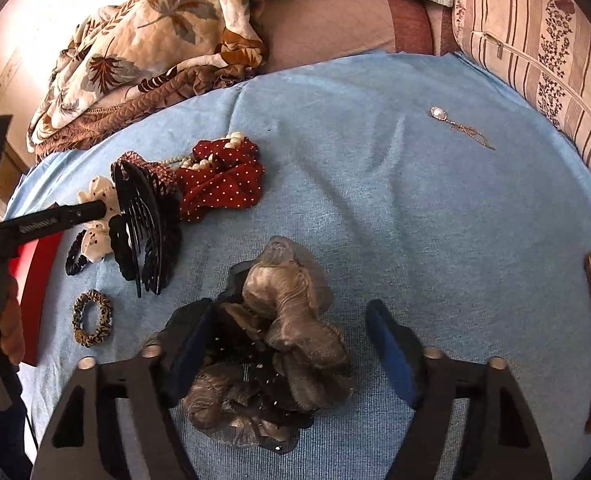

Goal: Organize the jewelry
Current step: 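Carry white scrunchie with left gripper into red tray while right gripper carries grey scrunchie there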

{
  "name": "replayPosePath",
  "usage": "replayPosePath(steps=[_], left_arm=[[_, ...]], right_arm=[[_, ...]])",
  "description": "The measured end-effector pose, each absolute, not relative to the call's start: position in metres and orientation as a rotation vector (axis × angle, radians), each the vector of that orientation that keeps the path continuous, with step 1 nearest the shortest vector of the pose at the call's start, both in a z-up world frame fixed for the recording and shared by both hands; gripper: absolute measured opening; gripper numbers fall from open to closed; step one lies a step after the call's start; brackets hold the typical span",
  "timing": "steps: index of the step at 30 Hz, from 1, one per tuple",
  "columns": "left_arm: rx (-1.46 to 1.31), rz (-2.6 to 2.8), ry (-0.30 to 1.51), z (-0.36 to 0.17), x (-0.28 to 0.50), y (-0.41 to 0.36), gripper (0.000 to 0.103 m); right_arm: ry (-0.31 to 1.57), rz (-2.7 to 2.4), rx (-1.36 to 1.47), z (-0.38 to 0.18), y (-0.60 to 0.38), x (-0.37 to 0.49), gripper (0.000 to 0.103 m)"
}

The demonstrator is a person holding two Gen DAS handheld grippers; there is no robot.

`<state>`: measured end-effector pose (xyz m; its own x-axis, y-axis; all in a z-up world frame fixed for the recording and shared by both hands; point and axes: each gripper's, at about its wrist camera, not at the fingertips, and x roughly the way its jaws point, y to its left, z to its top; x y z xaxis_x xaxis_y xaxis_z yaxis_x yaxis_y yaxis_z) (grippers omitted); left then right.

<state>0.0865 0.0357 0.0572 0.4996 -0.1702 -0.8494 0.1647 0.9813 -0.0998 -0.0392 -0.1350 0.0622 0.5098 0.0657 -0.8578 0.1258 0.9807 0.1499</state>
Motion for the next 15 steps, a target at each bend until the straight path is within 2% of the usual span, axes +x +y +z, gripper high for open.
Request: replayPosePath(steps=[2,5,10,15], left_arm=[[-0.027,-0.221,1.014,0.066,0.079,0.037,0.016],[-0.044,-0.240,0.982,0.084,0.064,0.041,0.016],[-0.059,-0.254,0.926,0.117,0.031,0.053,0.016],[-0.056,-0.206,0.868,0.148,-0.009,0.076,0.016]], right_arm=[[1.035,-0.032,0.195,0.062,-0.134,-0.040,0.050],[1.014,-0.035,0.170,0.065,-0.132,-0.042,0.035],[0.979,-0.057,0.115,0.069,-0.126,-0.048,0.027],[0.925,-0.094,0.077,0.078,-0.123,-0.059,0.023]])
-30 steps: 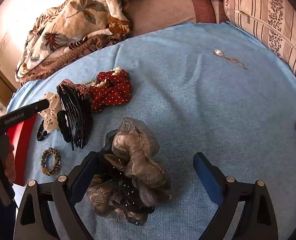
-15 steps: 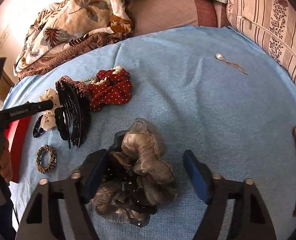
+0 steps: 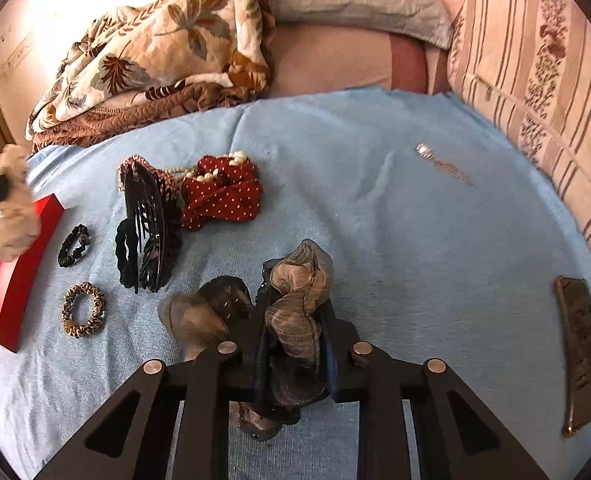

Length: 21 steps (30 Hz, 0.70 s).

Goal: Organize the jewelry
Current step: 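Carry white scrunchie with left gripper into red tray while right gripper carries grey scrunchie there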

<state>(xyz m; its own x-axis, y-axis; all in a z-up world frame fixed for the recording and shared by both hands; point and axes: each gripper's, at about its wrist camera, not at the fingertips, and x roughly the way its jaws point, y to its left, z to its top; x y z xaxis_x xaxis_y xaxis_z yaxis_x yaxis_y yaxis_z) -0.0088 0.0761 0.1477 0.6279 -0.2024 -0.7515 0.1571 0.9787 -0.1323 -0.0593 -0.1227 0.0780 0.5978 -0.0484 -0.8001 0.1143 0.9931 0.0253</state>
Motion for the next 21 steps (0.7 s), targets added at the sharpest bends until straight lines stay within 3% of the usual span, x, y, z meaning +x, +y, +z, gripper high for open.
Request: replayPosePath(steps=[10,21], left_arm=[[0.007,-0.033,0.822,0.161,-0.047,0.144,0.016],[-0.068,0.047,0.843,0.136,-0.037,0.220,0.016]], right_arm=[[0.840,-0.057,0.125,0.118,-0.100,-0.090,0.023],[0.832,0.172,0.030,0.165,0.015,-0.062,0.023]])
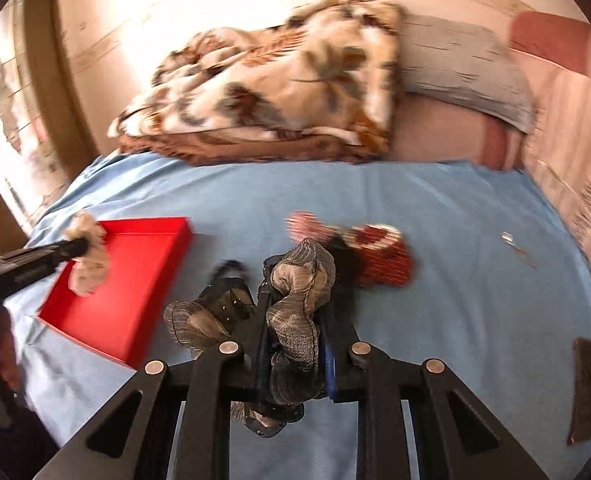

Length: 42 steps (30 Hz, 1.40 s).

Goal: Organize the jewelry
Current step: 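Carry white scrunchie with left gripper into red tray while right gripper carries grey scrunchie there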

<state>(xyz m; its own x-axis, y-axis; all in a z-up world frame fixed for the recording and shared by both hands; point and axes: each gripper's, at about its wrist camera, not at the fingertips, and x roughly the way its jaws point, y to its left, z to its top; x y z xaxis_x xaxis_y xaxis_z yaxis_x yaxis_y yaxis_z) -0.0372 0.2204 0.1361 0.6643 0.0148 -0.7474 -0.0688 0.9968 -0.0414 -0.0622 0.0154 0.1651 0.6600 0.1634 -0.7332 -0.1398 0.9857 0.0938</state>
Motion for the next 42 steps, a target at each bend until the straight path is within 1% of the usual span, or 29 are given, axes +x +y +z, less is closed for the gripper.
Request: replayPosePath(steps=[12,18,22,26,29,34,36,37,38,39,40,41,42], left_arm=[[-0.129,0.149,0.884,0.098,0.005,0.297,0.016],[-0.162,0.193,0.930,0.075,0.022,0.324,0.016],[-0.146,0.214,0.927,0.070,0.029,0.330,0.017],[-0.143,0.225,0.927,0.066,0.033,0.335,0.020],[-0.149,0.231,0.924,0.066,0.034,0.338,0.024],[-0.170,0.231,0.913,0.069,0.032,0.341,0.027],[-0.182,0.231,0.908,0.071,0.031,0.342,0.035],[-0.190,0.231,0.903,0.072,0.030,0.343,0.037],[-0.199,0.230,0.898,0.074,0.029,0.344,0.041],[-0.206,0.230,0.894,0.075,0.028,0.345,0.043],[-0.214,0.229,0.889,0.076,0.027,0.346,0.044],[-0.218,0.228,0.887,0.077,0.026,0.346,0.044],[-0.222,0.228,0.884,0.078,0.026,0.346,0.046]], right_arm=[[0.879,0.349,-0.023,0.153,0.142,0.008,0.023],[0.921,0.387,-0.052,0.128,0.187,0.046,0.023],[0.964,0.388,-0.044,0.108,0.203,0.066,0.024],[1.008,0.389,-0.010,0.090,0.211,0.082,0.025],[1.034,0.396,0.017,0.080,0.213,0.088,0.027],[1.038,0.403,0.015,0.077,0.217,0.088,0.027],[1.037,0.414,0.029,0.077,0.215,0.087,0.027],[1.036,0.418,0.033,0.078,0.214,0.087,0.032],[1.034,0.420,0.037,0.079,0.214,0.087,0.040],[1.031,0.418,0.041,0.079,0.213,0.087,0.045],[1.028,0.413,0.045,0.080,0.213,0.087,0.053],[1.022,0.411,0.054,0.083,0.211,0.086,0.058],[1.018,0.413,0.064,0.085,0.210,0.085,0.060]])
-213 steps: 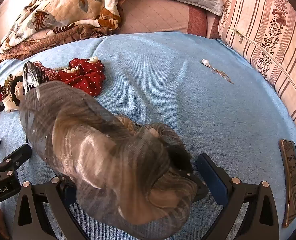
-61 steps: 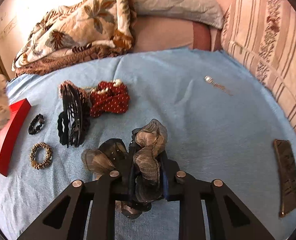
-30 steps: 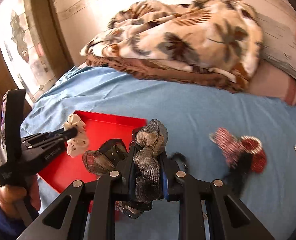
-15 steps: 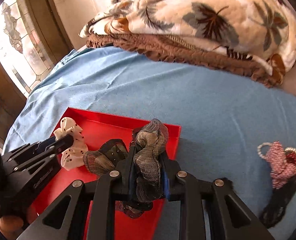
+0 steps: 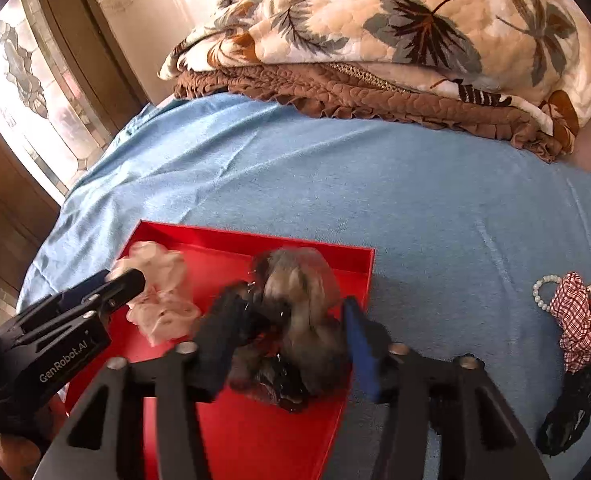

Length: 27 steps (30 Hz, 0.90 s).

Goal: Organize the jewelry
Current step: 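Carry white scrunchie with left gripper into red tray while right gripper carries grey scrunchie there, then move both grippers back toward the remaining hair accessories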

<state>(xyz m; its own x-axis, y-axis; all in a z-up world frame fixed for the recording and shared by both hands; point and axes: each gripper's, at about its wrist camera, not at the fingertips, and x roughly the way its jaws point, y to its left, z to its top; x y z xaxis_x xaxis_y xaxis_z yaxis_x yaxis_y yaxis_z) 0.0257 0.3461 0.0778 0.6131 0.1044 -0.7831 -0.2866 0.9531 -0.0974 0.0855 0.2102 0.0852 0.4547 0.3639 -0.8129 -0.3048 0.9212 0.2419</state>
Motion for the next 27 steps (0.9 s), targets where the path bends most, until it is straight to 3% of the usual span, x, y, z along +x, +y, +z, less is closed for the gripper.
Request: replayPosePath(steps=[7,16,18,20,25,27], left_arm=[[-0.234,0.231,0.852,0.086,0.017,0.348,0.054],[-0.191,0.250,0.807,0.097,0.003,0.340,0.056],[-0.185,0.248,0.803,0.098,0.000,0.339,0.056],[-0.186,0.245,0.799,0.100,-0.003,0.337,0.056],[-0.195,0.241,0.785,0.105,-0.013,0.338,0.056],[-0.199,0.243,0.785,0.105,-0.015,0.339,0.057]], right_arm=[[0.990,0.408,0.109,0.112,0.194,0.070,0.072],[1.059,0.371,0.047,0.097,0.171,0.012,0.072],[1.090,0.373,0.016,0.085,0.174,0.001,0.058],[1.125,0.371,-0.028,0.073,0.181,-0.006,0.031],[1.152,0.378,-0.080,0.060,0.190,-0.020,0.013],[1.150,0.371,-0.094,0.060,0.191,-0.023,0.012]])
